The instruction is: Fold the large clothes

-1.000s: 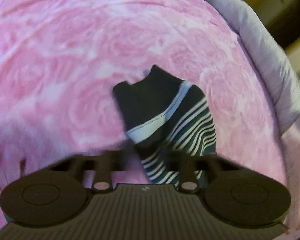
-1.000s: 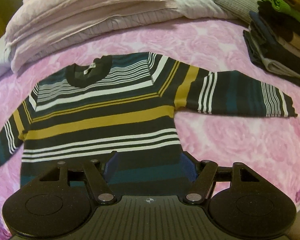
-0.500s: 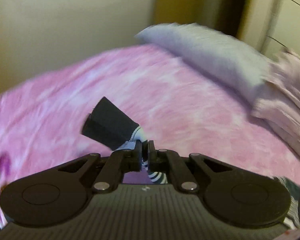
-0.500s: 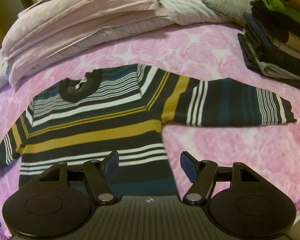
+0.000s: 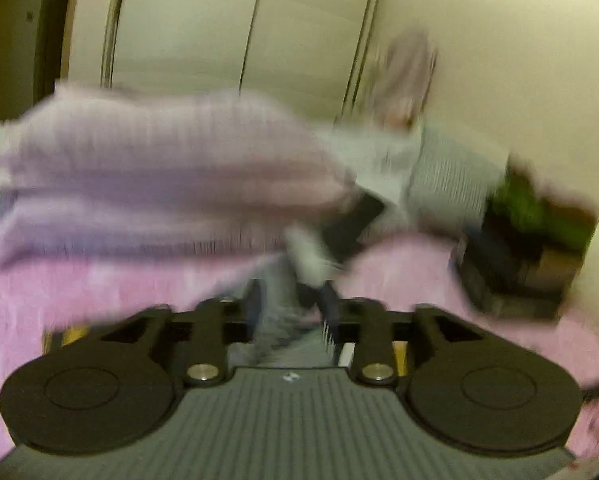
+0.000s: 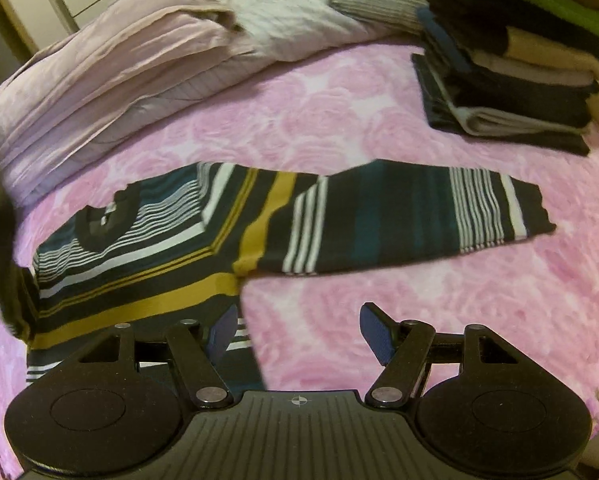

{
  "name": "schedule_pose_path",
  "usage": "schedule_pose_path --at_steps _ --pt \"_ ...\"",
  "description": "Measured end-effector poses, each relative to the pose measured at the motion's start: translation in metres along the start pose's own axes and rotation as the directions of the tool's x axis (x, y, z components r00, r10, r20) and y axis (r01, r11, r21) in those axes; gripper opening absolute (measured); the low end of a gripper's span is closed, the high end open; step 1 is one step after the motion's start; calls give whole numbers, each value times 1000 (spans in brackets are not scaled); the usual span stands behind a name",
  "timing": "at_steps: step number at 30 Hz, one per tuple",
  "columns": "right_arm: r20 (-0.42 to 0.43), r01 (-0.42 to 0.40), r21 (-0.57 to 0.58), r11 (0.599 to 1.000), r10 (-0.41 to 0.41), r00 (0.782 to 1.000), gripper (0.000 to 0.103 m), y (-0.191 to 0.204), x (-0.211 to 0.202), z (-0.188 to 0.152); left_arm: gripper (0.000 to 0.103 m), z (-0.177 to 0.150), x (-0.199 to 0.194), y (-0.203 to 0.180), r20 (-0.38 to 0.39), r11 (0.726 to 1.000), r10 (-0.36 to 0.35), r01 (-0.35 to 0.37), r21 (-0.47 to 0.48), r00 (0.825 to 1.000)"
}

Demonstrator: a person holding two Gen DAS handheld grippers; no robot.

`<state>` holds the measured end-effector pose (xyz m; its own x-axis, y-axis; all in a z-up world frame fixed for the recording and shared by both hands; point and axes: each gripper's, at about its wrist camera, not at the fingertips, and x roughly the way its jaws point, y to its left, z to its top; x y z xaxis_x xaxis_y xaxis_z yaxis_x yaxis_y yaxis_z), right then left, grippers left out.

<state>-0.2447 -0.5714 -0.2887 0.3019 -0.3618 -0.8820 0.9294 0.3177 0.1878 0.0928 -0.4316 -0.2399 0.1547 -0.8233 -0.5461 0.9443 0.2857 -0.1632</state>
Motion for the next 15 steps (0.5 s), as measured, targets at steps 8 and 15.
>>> schedule_pose_path --at_steps 8,15 --pt "-45 -114 62 992 117 992 65 -10 34 1 32 -89 24 87 -370 959 247 -281 -41 895" --pt "-6 -298 98 949 300 954 62 31 115 15 32 -116 33 147 -376 917 397 -377 129 837"
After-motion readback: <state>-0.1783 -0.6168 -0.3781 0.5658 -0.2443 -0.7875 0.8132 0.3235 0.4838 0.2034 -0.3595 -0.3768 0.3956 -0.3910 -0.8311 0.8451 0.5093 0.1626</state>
